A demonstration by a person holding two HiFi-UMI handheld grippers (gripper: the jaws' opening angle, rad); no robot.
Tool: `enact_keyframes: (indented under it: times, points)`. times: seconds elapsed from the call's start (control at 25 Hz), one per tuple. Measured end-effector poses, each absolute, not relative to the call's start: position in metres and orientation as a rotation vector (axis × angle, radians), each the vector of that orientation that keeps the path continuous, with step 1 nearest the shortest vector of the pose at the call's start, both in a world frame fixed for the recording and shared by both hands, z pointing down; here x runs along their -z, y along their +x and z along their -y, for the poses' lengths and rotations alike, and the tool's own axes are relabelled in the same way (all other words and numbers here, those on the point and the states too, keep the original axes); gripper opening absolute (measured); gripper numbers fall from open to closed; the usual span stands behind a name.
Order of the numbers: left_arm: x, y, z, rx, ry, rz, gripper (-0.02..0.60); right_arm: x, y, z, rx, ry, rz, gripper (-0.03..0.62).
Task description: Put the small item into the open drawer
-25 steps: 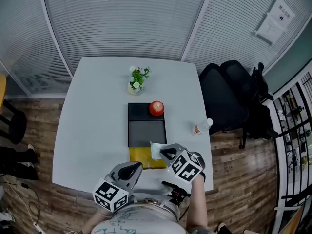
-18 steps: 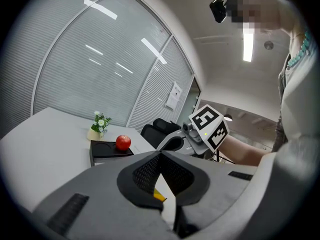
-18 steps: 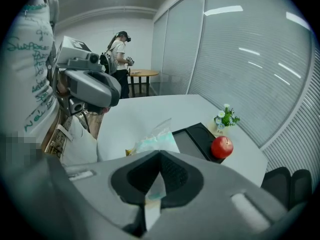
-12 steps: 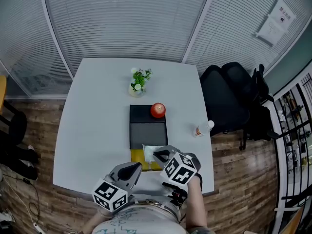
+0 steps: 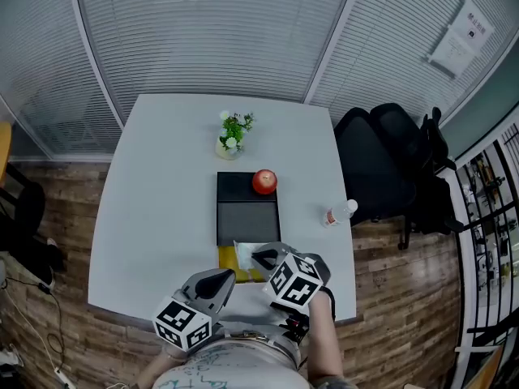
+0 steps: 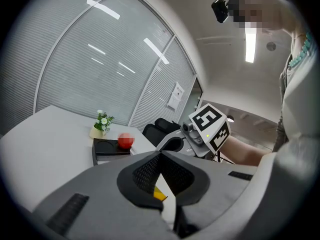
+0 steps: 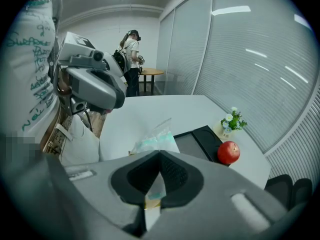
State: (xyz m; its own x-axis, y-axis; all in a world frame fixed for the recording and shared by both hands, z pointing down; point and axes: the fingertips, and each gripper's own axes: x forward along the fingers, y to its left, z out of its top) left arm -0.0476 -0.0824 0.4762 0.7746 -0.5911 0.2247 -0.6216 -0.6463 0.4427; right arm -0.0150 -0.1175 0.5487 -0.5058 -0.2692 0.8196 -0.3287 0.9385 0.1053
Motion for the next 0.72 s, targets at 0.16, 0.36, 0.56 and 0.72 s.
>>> enact_keyframes:
  times: [0.16, 0.36, 0.56, 0.72]
  points:
    - [-0.476, -0.049, 0.082, -0.083, 2.46, 0.911, -0.003, -0.557, -0.017, 0.116, -0.086, 0.421, 2.127, 0.003]
    - [-0.477, -0.051, 0.083, -0.088, 2.458, 0.915, -0.003, -0.577, -0.019, 0.114, -0.109, 0.406, 2.112, 0.003]
    - [-0.48, -0.05, 0.084, -0.097, 2.451, 0.914, -0.003, -0.601, -0.018, 0.111, -0.155, 0.402, 2.111, 0.003]
    - [-0.483, -0.049, 0.084, -0.1, 2.445, 0.912, -0.003, -0.623, -0.018, 0.111, -0.165, 0.393, 2.089, 0.003]
